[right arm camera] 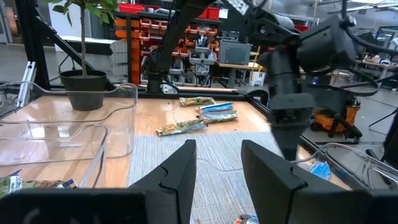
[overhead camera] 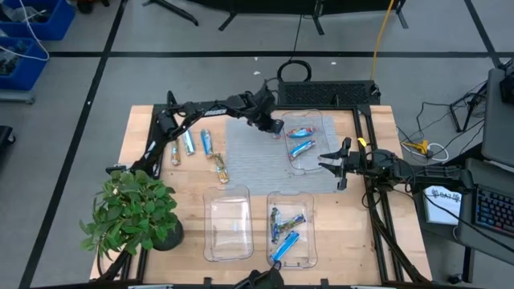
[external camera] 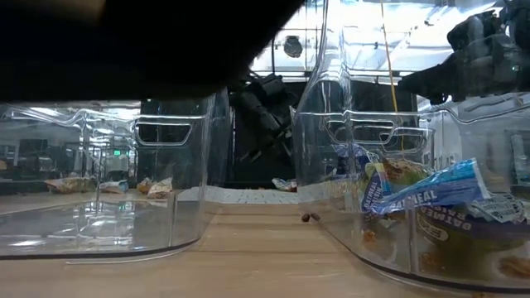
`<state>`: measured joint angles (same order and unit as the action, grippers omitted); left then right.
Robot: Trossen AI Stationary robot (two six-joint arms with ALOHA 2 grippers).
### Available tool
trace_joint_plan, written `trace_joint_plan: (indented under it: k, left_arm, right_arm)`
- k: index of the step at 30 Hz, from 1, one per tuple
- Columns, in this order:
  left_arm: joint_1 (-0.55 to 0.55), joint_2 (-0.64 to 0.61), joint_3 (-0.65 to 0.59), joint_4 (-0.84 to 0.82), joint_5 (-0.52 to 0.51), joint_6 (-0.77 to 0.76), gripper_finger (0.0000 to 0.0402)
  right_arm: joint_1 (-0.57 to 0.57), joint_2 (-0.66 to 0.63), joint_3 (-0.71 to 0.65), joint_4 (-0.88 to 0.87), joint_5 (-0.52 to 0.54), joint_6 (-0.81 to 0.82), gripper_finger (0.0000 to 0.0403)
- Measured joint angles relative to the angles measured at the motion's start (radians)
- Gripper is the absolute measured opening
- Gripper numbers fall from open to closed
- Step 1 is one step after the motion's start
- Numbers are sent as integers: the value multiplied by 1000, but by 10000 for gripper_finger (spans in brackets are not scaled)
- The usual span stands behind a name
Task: Pick and place Granola Bars by type
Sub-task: Put the red granola bar into the top transparent bin
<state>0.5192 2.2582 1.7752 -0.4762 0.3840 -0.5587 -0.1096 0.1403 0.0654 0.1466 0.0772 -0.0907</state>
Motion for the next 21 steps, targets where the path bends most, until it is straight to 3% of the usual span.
trace_joint_plan:
  k: [8, 12, 17, 21]
  left_arm:
    - [15, -2, 0, 18, 66, -18, 1]
    - [4, -8, 0, 29, 82, 147, 1]
    - [-52, -37, 0, 39, -51, 424, 1]
    - [-94, -89, -1, 131, -160, 556, 1]
  right_arm:
    - [0, 0, 0, 0, 0, 0, 120]
    - [0, 0, 0, 0, 0, 0, 121]
    - [0, 0, 0, 0, 0, 0, 119]
    - [0, 0, 0, 2, 1, 0, 121]
